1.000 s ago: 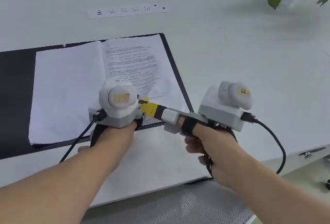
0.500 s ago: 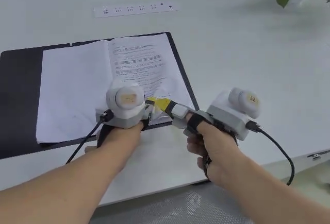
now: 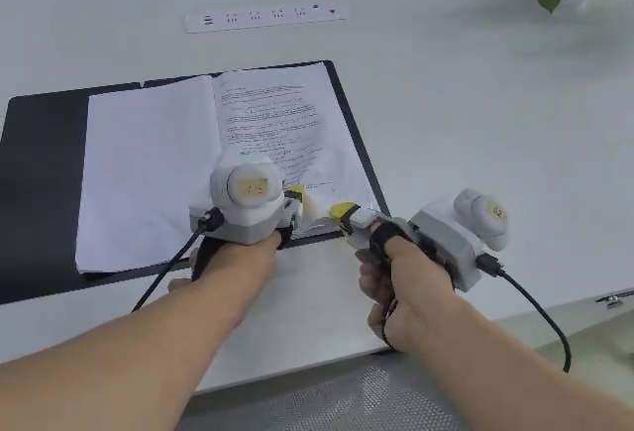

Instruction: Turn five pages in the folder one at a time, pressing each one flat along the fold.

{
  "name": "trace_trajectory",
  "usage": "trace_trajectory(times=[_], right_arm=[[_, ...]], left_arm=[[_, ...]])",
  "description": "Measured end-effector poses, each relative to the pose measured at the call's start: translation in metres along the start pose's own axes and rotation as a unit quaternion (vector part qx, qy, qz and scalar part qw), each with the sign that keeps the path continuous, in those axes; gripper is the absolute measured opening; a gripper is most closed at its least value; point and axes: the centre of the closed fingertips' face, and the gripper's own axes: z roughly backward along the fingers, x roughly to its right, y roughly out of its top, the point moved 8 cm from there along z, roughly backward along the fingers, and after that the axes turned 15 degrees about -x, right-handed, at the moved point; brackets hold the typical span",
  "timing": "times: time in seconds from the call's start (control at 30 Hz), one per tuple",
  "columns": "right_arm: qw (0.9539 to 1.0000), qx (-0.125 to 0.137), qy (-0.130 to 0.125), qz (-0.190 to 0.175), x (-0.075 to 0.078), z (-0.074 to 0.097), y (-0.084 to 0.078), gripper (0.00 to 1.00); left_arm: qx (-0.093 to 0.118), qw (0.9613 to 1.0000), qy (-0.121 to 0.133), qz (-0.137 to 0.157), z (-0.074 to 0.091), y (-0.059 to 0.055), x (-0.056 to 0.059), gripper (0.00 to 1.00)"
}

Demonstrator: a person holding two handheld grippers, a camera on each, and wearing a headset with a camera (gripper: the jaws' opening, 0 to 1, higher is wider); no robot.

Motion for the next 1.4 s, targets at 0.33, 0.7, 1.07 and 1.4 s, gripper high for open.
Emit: trace_trajectory(times=[0.33,0.7,1.07,1.4], right_arm=[[0.9994,0.021,0.026,0.011,-0.012,0.009,0.002,0.00],[0.9937,0.042,0.059,0.086,-0.052,0.023,-0.006,0.00],[0.9755,0.036,0.085,0.200,-0.106,0.020,-0.041,0.00],[0.9493,0.007,0.068,0.307,-0.136,-0.003,-0.076,0.00]], left_arm=[[-0.014,0.9996,-0.014,0.019,0.015,0.001,-0.002,0.19],[0.017,0.9998,-0.014,-0.001,0.068,0.004,-0.026,0.26],[0.069,0.9976,0.008,-0.007,0.147,0.005,-0.062,0.30],[0.086,0.9949,0.048,0.024,0.199,-0.021,-0.104,0.32]])
